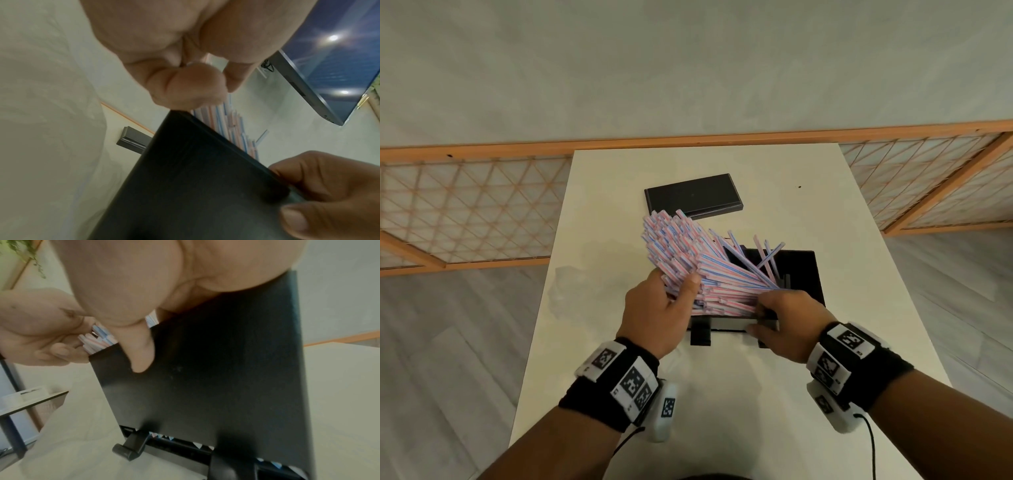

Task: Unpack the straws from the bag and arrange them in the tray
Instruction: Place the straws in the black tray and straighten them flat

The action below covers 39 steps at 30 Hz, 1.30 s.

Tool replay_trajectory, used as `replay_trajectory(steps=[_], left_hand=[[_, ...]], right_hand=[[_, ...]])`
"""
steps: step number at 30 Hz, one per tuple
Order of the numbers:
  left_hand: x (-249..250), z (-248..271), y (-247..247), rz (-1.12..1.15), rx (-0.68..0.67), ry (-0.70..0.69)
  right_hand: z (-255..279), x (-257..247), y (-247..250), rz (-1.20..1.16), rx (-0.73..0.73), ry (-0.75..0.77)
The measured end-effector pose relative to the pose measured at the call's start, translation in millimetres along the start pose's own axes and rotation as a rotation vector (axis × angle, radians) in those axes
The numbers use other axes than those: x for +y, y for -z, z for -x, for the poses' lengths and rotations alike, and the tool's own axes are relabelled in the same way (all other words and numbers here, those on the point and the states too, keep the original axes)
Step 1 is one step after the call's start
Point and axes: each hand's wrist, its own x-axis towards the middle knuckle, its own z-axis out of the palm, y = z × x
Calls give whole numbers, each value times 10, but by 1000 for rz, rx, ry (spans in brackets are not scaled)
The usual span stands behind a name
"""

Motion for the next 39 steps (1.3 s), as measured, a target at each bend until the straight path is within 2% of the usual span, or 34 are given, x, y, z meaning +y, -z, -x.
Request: replay_trajectory(steps=[3, 5, 10, 13, 17, 21, 23, 25, 27, 29, 32, 35, 37, 39], left_hand=[[64, -56, 27, -34, 26, 22], [159, -71, 35, 33, 18, 75], [273, -1, 0, 219, -106, 236], [229, -18, -2, 284, -196, 308], [238, -37, -75, 305, -202, 266], [317, -49, -133, 426, -94, 263], [305, -57, -118, 323, -103, 205], [241, -46, -77, 106, -108, 76], [160, -27, -23, -78, -61, -53], [93, -13, 22, -130, -9, -116], [74, 7, 86, -35, 27, -94], [94, 22, 107, 89, 68, 22], [72, 29, 105, 121, 74, 94], [33, 41, 94, 65, 44, 87]], right_hand=[[1, -48, 37, 55, -4, -20], [-12, -102, 35, 166, -14, -59], [-46, -109, -14, 134, 7, -86], [-17, -85, -11, 232, 55, -55], [-13, -81, -29, 40, 3, 45], [-20, -48, -3, -102, 128, 133], [-5, -26, -10, -96, 128, 114], [3, -7, -36, -76, 89, 80], [5, -21, -27, -91, 71, 70], [19, -38, 4, -153, 67, 74], [37, -40, 54, -209, 78, 57], [45, -3, 80, -177, 133, 59], [47, 11, 82, -156, 92, 61], [70, -17, 76, -228, -8, 117]])
